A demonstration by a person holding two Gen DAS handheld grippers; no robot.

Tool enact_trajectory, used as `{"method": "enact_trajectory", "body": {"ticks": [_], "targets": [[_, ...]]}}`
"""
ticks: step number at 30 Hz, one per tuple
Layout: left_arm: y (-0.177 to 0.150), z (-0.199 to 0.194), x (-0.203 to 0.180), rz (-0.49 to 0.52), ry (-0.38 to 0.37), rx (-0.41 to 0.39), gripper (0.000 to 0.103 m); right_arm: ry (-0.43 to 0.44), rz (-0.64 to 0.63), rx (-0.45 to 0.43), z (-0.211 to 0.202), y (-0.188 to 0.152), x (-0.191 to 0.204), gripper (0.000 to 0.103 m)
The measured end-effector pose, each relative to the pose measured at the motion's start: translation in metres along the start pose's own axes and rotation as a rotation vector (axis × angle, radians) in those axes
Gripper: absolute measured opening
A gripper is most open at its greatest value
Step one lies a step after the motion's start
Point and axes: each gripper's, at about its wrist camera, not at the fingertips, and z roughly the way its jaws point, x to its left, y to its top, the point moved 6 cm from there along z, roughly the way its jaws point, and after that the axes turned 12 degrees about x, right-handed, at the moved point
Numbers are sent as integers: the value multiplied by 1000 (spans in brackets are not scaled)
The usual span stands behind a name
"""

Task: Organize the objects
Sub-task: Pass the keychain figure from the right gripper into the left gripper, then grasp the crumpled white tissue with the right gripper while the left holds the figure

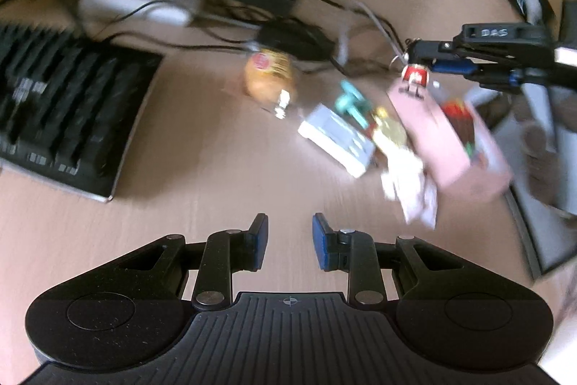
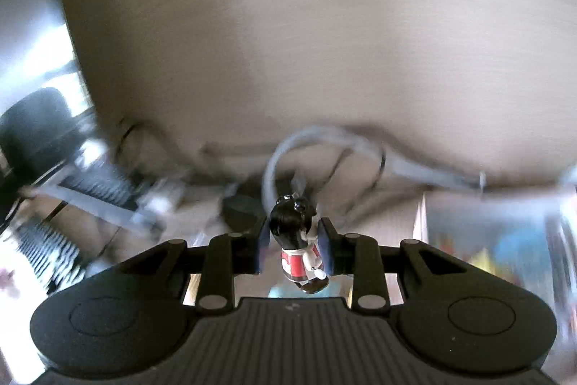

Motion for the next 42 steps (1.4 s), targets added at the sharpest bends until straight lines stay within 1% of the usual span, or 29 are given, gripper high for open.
{"method": "enact_trajectory", "body": {"ticks": [2,4,5,6,7,8,9,10,11,12,13,15,16,17,19,21,22,24,26,28,29,30,31,35,38,40,42], "targets": [[-5,1,-11,61,0,14,30,71,73,85,-8,-37,2,28],[-11,1,-23,108,-20,30,30,139,152,173,-9,-69,6,28],[-14,3,-28,132,-27,40,30,158,179,198,-13,-81,3,28],[-17,5,-34,152,-26,54,30,146,209,193,-16,-93,-1,29],[-20,9,-38,165,-22,70,30,115,228,175,-12,-98,-1,34],[-23,12,-42,177,-17,89,30,84,241,154,-19,-103,-5,38],[-25,14,-46,185,-15,101,30,58,242,130,-29,-108,-7,44],[-26,16,-51,195,-21,109,30,24,228,104,-40,-114,-9,54],[-28,16,-57,203,-29,115,30,-20,202,81,-52,-120,-9,60],[-29,18,-63,209,-38,121,30,-87,161,56,-65,-129,-10,69],[-29,20,-68,210,-45,125,30,-146,118,40,-77,-136,-12,76],[-29,22,-82,206,-67,132,30,-284,21,21,-97,-155,-18,83],[-29,23,-89,195,-77,135,30,-335,-12,22,-101,-162,-22,85],[-29,25,-95,178,-85,138,30,-376,-42,25,-104,-171,-26,85],[-28,26,-104,126,-93,138,30,-418,-110,44,-105,-191,-32,85],[-25,31,-110,47,-78,137,30,-420,-132,60,-106,-207,-37,85],[-21,35,-112,11,-67,132,30,-406,-139,65,-109,-214,-36,85],[-15,42,-115,-22,-19,130,30,-379,-149,60,-111,-222,-38,86],[-12,50,-121,-26,21,145,30,-365,-164,48,-111,-226,-39,90],[-13,61,-129,-18,52,173,30,-351,-181,34,-108,-231,-43,98],[-15,66,-132,-11,70,185,33,-350,-188,31,-105,-232,-46,99],[-17,71,-134,-10,87,198,34,-354,-195,32,-99,-233,-51,100],[-17,73,-137,-3,102,181,34,-357,-199,38,-96,-233,-55,100],[-13,79,-145,26,169,159,34,-336,-200,60,-78,-235,-71,101],[-13,79,-144,-9,174,136,33,-331,-173,76,-67,-236,-85,103],[-13,77,-142,-53,156,124,32,-312,-151,84,-62,-236,-92,103],[-12,77,-138,-64,126,110,32,-284,-133,94,-59,-235,-97,103]]}}
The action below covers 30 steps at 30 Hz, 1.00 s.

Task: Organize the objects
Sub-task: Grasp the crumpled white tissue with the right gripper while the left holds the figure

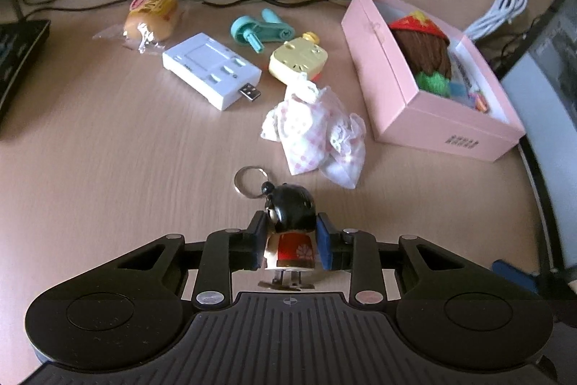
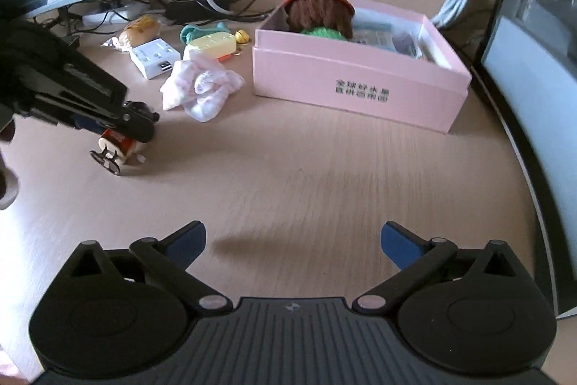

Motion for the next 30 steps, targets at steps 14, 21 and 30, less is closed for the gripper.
{"method": "enact_trajectory", "body": {"ticks": [14,21,30], "targets": [[-18,-46,24,-32,3,-117,32,28,21,25,11,12,8,103],[-28,-82,54,-60,92,-134,32,92,-123,-111,-2,60,55,94],[-41,-103,71,-68,145,-137,32,88,-170,-108,39,131,106,39]]}}
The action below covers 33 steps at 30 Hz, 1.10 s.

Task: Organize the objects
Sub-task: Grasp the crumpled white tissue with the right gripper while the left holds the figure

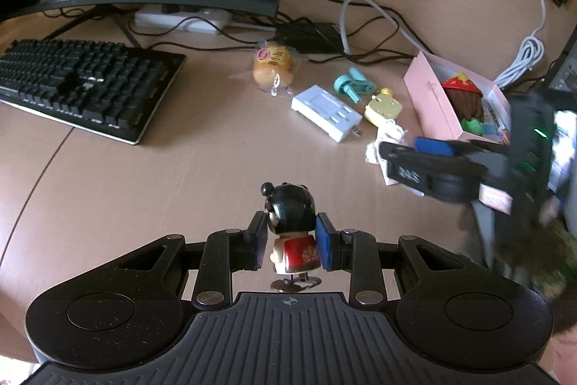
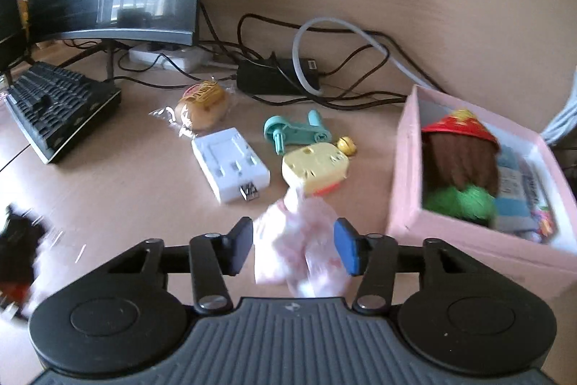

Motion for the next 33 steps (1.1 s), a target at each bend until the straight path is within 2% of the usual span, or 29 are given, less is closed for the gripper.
{"method": "enact_trajectory", "body": {"ticks": [1,4,6,8,12,17,18,21,23,25,27,33], "targets": [[-1,-1,0,-1,-4,0,32,22,12,26,4,0,1,36],[-2,-3,-2,-3,-26,3,32,116,77,98,6,-8,-3,36],[-2,-2,-6,-5,-49,6,32,161,76,130,-4,-24,-1,36],[0,-1,-13,3,-73,7,32,169,48,149,-15,-44,1,36],[5,5,-33,41,-121,11,32,134,-30,160,-49,-91,-9,36],[3,11,-57,106,-165,34,32,-22,-66,151,-74,-124,-39,37],[3,14,-61,115,-171,41,32,-53,-65,146,-80,-128,-45,42],[1,21,-73,137,-181,61,32,-92,-12,115,-96,-130,-62,66],[0,23,-81,157,-187,69,32,-88,42,93,-106,-129,-72,69],[-2,25,-88,168,-199,76,32,-78,106,75,-113,-129,-81,79],[-5,26,-92,177,-211,85,32,-57,174,65,-113,-128,-87,83],[-8,27,-93,188,-213,100,32,-12,310,82,-86,-121,-94,83]]}}
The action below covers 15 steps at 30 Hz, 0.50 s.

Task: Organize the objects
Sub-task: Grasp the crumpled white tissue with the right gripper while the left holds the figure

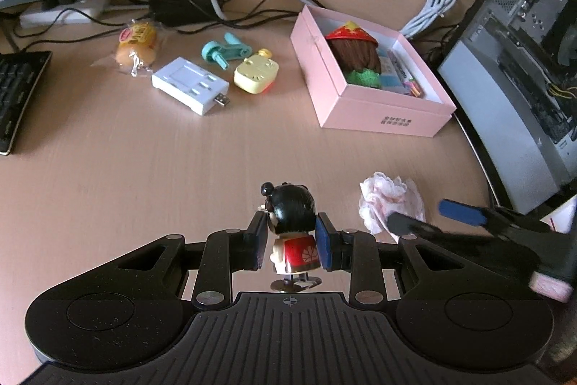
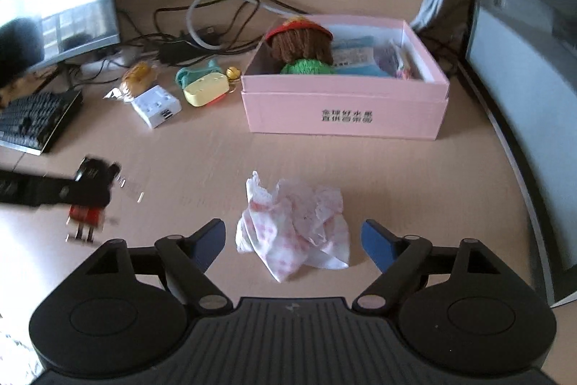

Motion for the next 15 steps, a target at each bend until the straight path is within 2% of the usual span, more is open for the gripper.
{"method": "enact_trajectory", "body": {"ticks": [5,7,8,10,11,13,15], "targets": [[-4,0,6,-9,-8,7,32,-46,-10,3,22,13,5,80],[-4,2,9,-12,-18,19,32,-52,-51,21,26,16,9,61],[-3,2,9,-7,-18,23,32,-57,-75,28,26,16,11,48],[-1,2,7,10,-19,25,32,-72,-107,17,22,18,15,35],[1,2,6,20,-23,27,32,-76,-117,12,17,17,16,31],[5,3,0,44,-37,29,32,-68,-113,5,4,18,14,16],[10,4,-8,66,-68,24,32,-51,-91,-5,-13,17,8,16]]}}
